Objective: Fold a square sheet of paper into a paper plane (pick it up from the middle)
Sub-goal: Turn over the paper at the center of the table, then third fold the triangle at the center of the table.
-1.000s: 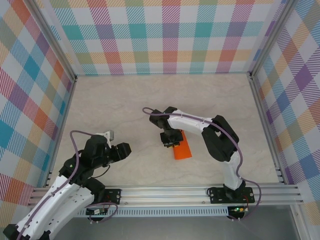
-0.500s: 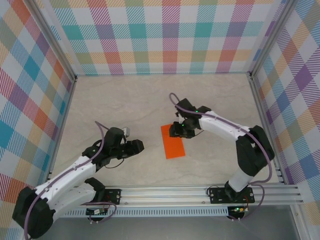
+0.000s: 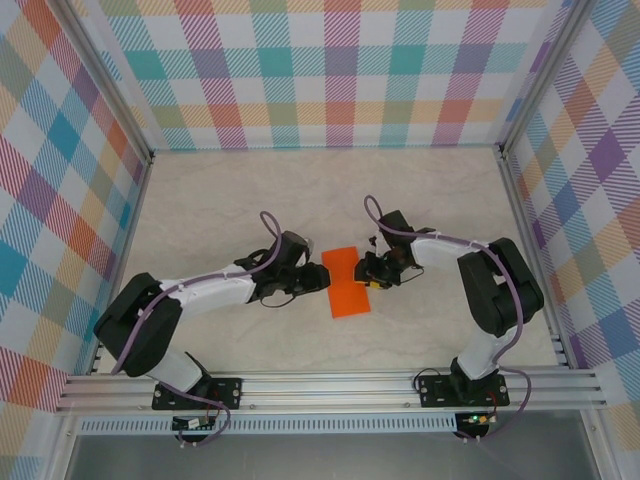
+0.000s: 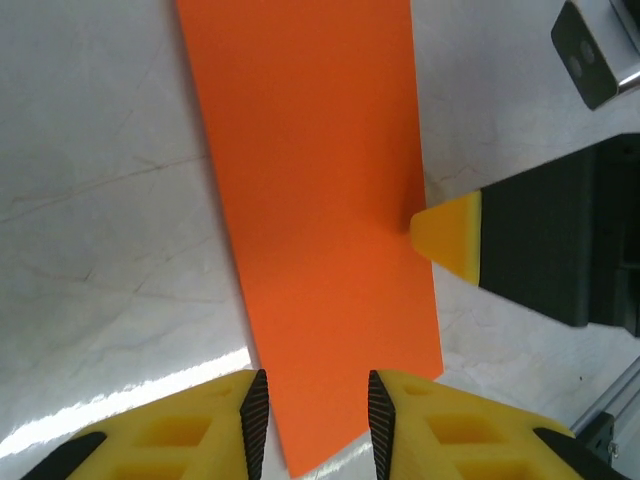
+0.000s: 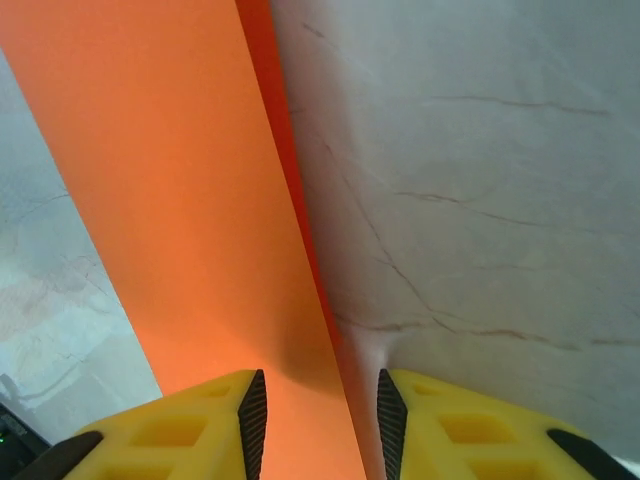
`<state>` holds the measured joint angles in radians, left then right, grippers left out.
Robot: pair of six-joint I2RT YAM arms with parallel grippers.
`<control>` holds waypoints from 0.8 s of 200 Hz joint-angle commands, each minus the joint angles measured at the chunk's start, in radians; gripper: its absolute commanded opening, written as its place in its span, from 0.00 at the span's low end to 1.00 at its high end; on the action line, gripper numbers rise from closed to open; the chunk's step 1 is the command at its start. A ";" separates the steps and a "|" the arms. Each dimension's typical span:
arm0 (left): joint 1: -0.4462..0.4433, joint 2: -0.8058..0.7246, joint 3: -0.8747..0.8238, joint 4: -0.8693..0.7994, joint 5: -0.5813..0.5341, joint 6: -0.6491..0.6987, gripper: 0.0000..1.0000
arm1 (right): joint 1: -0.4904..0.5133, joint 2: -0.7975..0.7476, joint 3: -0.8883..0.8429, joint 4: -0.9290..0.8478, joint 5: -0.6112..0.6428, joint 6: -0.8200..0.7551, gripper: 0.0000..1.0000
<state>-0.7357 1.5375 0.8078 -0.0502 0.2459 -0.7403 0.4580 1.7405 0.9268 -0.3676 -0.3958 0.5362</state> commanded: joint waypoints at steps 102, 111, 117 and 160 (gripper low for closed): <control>-0.067 0.124 0.101 0.006 -0.010 0.077 0.32 | -0.005 -0.078 -0.146 0.167 -0.143 0.059 0.25; -0.085 0.117 0.096 -0.004 -0.024 0.093 0.34 | -0.009 -0.073 -0.128 0.149 -0.132 0.047 0.26; -0.096 0.113 0.090 -0.007 -0.035 0.107 0.35 | -0.014 -0.066 -0.114 0.140 -0.135 0.038 0.26; -0.202 0.042 0.071 -0.093 -0.179 0.228 0.46 | -0.044 -0.038 -0.068 0.130 -0.187 0.019 0.22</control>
<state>-0.8799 1.6558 0.8852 -0.0769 0.1757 -0.6186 0.4290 1.6878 0.8173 -0.2214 -0.5259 0.5846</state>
